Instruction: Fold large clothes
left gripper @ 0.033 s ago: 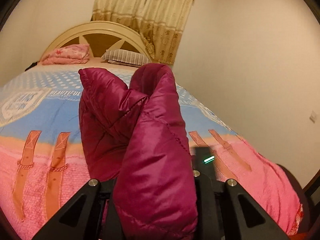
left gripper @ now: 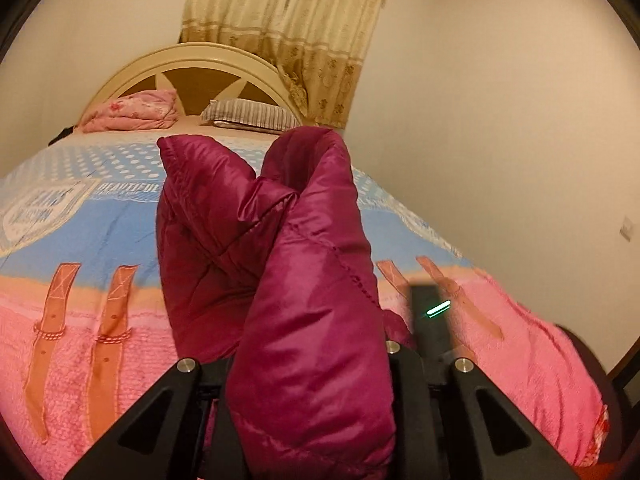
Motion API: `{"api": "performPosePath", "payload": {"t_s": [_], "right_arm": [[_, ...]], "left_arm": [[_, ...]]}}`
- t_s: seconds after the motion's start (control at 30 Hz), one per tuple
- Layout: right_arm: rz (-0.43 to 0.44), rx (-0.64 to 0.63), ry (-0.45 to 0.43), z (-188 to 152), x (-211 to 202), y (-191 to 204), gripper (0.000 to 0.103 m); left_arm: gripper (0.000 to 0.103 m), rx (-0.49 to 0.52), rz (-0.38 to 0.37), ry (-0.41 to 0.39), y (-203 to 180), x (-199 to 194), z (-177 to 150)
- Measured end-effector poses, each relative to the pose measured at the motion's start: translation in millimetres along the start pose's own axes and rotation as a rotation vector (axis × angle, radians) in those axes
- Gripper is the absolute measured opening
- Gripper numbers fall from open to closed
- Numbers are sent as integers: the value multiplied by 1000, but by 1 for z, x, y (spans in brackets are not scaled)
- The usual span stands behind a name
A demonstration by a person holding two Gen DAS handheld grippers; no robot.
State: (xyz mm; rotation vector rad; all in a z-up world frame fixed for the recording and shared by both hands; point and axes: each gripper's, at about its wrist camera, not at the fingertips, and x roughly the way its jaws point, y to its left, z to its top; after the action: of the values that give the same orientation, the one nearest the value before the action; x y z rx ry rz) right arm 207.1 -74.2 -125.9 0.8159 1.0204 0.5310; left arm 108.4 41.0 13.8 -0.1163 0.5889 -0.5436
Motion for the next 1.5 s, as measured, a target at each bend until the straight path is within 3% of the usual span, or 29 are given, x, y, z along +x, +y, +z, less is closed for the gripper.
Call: {"api": "performPosePath", "payload": {"t_s": [0.2,0.37,0.5,0.57,0.73,0.8,0.87,1.03,1.1,1.13,1.17,1.27,1.43,1.5], "right_arm": [[-169,-86,-244,21,-127,-33,20],[-319,-116,-307,23,-183,-64,24],[-363,-117,-325,22,-200,-78,24],[-365,-128,-333,21,-201,-77,24],[-266,-223,-363,24,-198,-48,25],[-233,-291,-375,24,-201,-33,31],[-211,-388,-372,28,-192,-10,47],[-224,-517,-292,39,-146,16,48],[-280,-510,-255,42,-133,10,36],[-330,-503,-227,45,-124,4,24],[-382,-501,-198,46,-117,-4,20],[-485,-471,-188,44,-121,-31,20],[-458,-369,-158,43,-115,-74,16],[-451,-376,-153,39,-113,-75,16]], "left_arm": [[20,166,27,91,-49,41,-28],[20,245,41,201,-74,77,-65],[20,330,65,215,-89,86,-84],[20,345,73,217,-90,89,-89],[20,350,58,216,-84,99,-92],[20,344,48,219,-82,100,-93],[20,338,42,226,-80,105,-90],[20,319,20,230,-72,112,-82],[20,306,8,232,-70,112,-82],[20,302,4,232,-69,113,-82],[20,299,1,232,-67,113,-81],[22,296,6,230,-65,116,-77],[27,384,36,264,-71,102,-75],[32,399,6,264,-68,87,-73]]}}
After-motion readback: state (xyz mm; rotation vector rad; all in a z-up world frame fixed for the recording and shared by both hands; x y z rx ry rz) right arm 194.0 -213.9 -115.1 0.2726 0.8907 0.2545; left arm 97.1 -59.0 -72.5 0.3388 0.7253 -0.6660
